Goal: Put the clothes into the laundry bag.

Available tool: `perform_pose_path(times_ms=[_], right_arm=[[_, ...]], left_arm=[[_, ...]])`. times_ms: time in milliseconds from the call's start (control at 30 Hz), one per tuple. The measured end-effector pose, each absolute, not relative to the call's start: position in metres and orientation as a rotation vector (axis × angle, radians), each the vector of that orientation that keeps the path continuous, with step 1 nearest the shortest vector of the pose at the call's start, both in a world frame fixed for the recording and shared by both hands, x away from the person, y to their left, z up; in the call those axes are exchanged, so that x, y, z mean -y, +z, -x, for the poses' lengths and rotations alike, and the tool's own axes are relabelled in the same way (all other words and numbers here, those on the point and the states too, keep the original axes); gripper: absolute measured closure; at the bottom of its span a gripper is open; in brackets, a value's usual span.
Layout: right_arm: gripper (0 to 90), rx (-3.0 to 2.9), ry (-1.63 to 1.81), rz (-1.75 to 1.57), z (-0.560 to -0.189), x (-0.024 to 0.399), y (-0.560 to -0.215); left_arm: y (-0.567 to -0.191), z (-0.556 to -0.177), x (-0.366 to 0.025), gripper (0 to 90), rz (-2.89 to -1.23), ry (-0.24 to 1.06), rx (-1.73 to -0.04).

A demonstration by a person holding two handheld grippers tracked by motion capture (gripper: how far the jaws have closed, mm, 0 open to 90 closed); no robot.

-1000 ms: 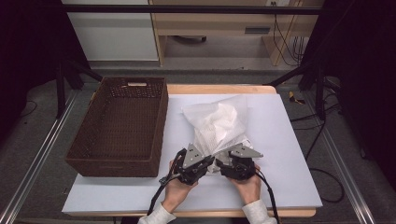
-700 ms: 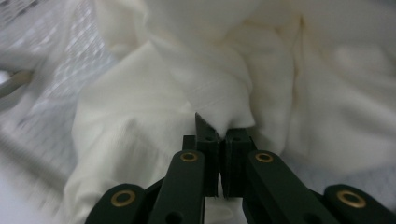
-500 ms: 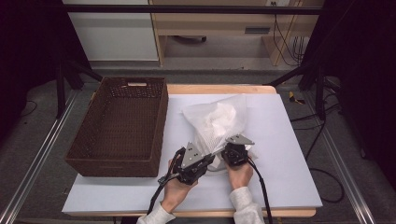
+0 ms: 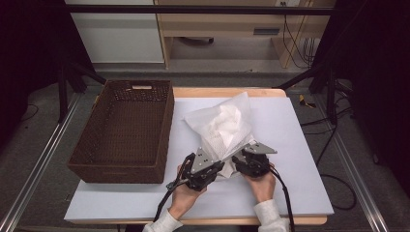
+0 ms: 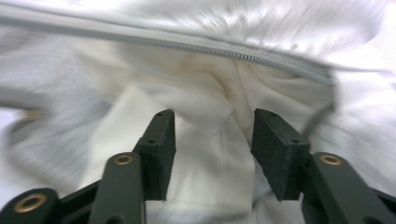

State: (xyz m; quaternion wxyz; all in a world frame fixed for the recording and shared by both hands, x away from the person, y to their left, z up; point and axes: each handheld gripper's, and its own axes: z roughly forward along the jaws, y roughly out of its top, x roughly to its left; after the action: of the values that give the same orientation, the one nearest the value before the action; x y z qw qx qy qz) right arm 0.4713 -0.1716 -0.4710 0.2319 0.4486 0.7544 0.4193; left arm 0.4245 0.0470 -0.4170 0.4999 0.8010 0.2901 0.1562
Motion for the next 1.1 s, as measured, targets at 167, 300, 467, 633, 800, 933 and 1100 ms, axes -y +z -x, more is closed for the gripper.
perform_pose_path(times_ms=[167,300,467,633,800,933,1100], right_arm=[[41.6,-2.068,1.295,-1.203,-0.443,0.175,-0.463],[53.4,-2.162,1.179,-1.187,-0.447,0.154,-0.475],[86.0,-2.201,1.078,-1.272,-0.466,0.142,-0.485],[87.4,-2.096,1.093,-1.312,-0.492,0.136,-0.488],[87.7,-1.970,1.168,-1.370,-0.508,0.134,-0.486],[86.5,-1.967,1.184,-1.398,-0.513,0.134,-0.487],[56.0,-2.060,1.223,-1.355,-0.500,0.148,-0.484]], left_arm=[[-0.418,-0.427,-0.044,87.6,-1.936,0.386,-0.703],[-0.417,-0.427,-0.044,87.6,-1.918,0.390,-0.710],[-0.416,-0.426,-0.045,87.6,-1.920,0.392,-0.707],[-0.409,-0.418,-0.051,88.1,-1.882,0.420,-0.703],[-0.406,-0.416,-0.055,88.3,-1.873,0.391,-0.687],[-0.415,-0.422,-0.051,88.2,-1.887,0.367,-0.697],[-0.426,-0.429,-0.048,87.3,-1.907,0.355,-0.722]])
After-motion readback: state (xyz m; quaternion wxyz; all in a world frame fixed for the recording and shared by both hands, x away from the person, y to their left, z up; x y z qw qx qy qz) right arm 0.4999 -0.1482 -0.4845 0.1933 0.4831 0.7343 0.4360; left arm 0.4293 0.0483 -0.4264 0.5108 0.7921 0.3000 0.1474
